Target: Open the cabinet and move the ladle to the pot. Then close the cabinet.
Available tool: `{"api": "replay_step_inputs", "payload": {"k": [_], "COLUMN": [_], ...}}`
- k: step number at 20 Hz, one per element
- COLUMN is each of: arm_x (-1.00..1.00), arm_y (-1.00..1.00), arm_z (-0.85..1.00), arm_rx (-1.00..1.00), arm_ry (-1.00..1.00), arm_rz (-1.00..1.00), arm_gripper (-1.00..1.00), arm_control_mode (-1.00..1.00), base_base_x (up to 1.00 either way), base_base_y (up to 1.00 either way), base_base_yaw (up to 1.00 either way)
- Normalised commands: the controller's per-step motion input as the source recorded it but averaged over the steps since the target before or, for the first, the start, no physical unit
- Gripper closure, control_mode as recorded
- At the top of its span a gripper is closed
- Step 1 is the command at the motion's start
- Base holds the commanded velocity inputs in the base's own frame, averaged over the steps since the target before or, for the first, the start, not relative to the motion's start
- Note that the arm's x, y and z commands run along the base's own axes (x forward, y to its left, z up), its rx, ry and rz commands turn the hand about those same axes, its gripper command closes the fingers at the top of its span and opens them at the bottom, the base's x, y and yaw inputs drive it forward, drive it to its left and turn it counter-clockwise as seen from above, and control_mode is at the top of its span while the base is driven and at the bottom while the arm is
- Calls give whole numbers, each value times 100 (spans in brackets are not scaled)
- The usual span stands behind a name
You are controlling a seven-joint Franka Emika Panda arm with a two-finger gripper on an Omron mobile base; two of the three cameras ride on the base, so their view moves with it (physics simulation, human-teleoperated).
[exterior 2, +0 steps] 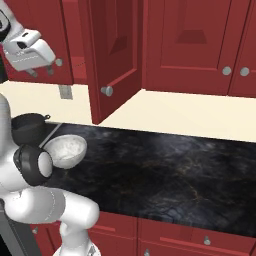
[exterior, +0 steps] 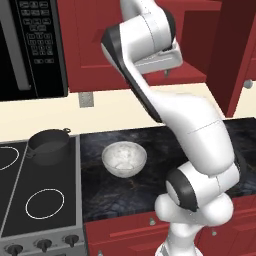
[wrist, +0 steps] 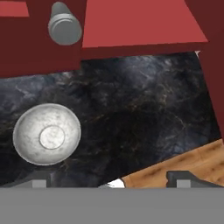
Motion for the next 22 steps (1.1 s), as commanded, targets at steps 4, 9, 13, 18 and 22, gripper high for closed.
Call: {"api": "replay_step_inputs", "payload": {"k": [4,9,13,18,22], "arm_x": [51,47,57,36,28], "arm_y": [0,0,0,0,-6], "arm_z": [13,4,0,-4,-26], "arm_rx": [3,4,3,2,3], "arm_ry": [-1,-5,-12,-22,-21], "arm_rz": [-1,0,5,15,20], "arm_gripper": [-100,-100,-100,-100,-100], "arm_control_mode": [-100,-100,-100,-100,-100], "base_base_x": [0,0,0,0,0], "base_base_y": [0,0,0,0,0], "base_base_yaw": [0,0,0,0,0]}}
